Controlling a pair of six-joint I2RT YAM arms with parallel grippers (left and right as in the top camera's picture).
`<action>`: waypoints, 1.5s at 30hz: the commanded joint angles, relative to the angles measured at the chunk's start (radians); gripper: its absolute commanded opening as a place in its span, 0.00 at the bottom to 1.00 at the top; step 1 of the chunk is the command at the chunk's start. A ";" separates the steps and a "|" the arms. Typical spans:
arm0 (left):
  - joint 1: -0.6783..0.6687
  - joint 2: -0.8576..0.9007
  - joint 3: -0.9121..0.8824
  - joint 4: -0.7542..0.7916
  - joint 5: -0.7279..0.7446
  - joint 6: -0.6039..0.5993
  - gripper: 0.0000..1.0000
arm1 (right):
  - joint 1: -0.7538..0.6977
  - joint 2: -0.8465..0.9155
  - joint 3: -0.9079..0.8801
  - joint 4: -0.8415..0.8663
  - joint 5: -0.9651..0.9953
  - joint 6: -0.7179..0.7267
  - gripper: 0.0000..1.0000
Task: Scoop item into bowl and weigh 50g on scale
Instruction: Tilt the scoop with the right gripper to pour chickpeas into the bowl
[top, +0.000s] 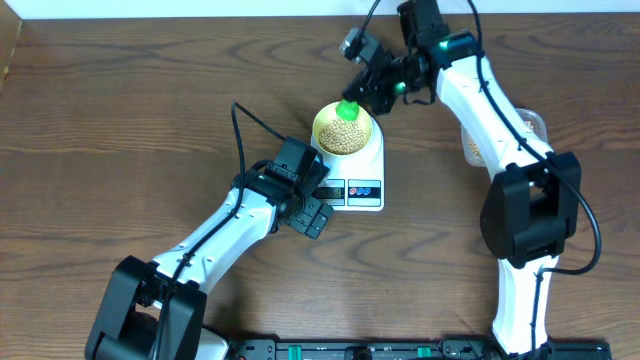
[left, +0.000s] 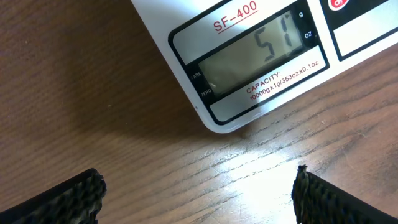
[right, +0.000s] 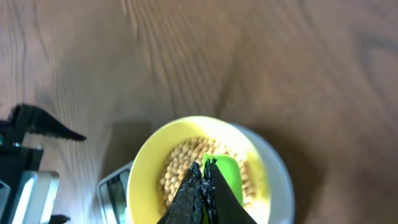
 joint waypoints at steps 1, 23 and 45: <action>0.005 0.006 -0.003 -0.006 -0.002 0.008 0.98 | 0.023 -0.010 -0.025 -0.002 -0.018 -0.014 0.01; 0.013 0.006 -0.003 -0.006 -0.002 0.008 0.98 | 0.043 -0.010 -0.076 0.060 0.124 -0.065 0.01; 0.018 0.006 -0.003 -0.006 -0.002 0.008 0.98 | 0.043 -0.010 -0.077 -0.016 0.042 -0.042 0.01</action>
